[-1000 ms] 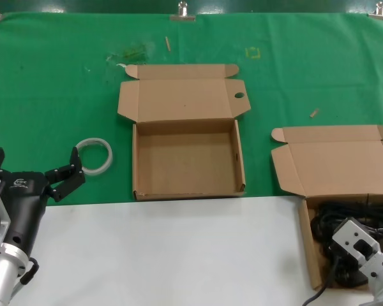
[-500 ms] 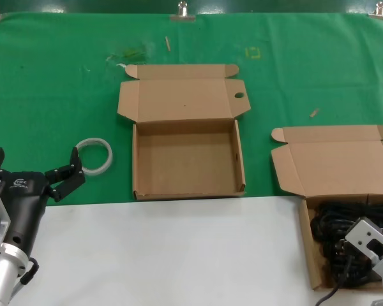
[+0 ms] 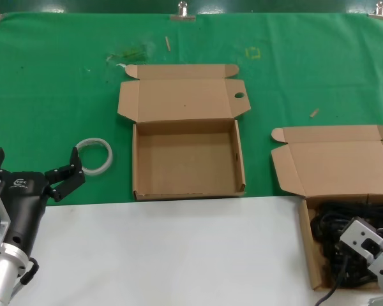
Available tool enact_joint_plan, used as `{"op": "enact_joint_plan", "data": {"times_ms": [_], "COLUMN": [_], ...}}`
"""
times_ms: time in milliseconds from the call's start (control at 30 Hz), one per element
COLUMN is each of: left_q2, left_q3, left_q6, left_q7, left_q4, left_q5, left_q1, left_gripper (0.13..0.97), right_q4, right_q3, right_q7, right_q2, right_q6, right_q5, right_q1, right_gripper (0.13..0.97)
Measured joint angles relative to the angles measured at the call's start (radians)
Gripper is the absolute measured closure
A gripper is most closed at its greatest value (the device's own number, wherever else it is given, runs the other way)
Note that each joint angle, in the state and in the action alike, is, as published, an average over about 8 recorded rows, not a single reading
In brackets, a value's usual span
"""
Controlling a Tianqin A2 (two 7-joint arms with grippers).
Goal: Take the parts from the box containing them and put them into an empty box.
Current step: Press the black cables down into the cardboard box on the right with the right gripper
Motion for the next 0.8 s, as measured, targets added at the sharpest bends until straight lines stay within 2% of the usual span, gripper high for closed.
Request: {"op": "enact_joint_plan", "data": {"times_ms": [167,467,733,800], "left_q2": [0.0,0.0,0.0,0.0], "left_q3": [0.0,0.0,0.0,0.0], "left_q6": [0.0,0.0,0.0,0.0], "left_q7": [0.0,0.0,0.0,0.0], "left_q4": [0.0,0.0,0.0,0.0], "left_q5": [0.0,0.0,0.0,0.0], "left_q1": [0.0,0.0,0.0,0.0], "left_gripper": [0.132,0.132,0.132,0.132], "right_q4": [-0.016,-0.023,-0.007,-0.002], "right_q3": [0.0,0.015,0.029,0.029], "right_q7": [0.0,-0.002,-0.02,-0.024], "right_q2": [0.0,-0.002,-0.005,-0.005], "right_q6": [-0.015,-0.031,-0.025,-0.022], "right_q5": [0.008,0.025,0.04,0.042], "right_q1": [-0.002,-0.015,-0.021,-0.021], "right_gripper": [0.222,0.366,0.573,0.597]}}
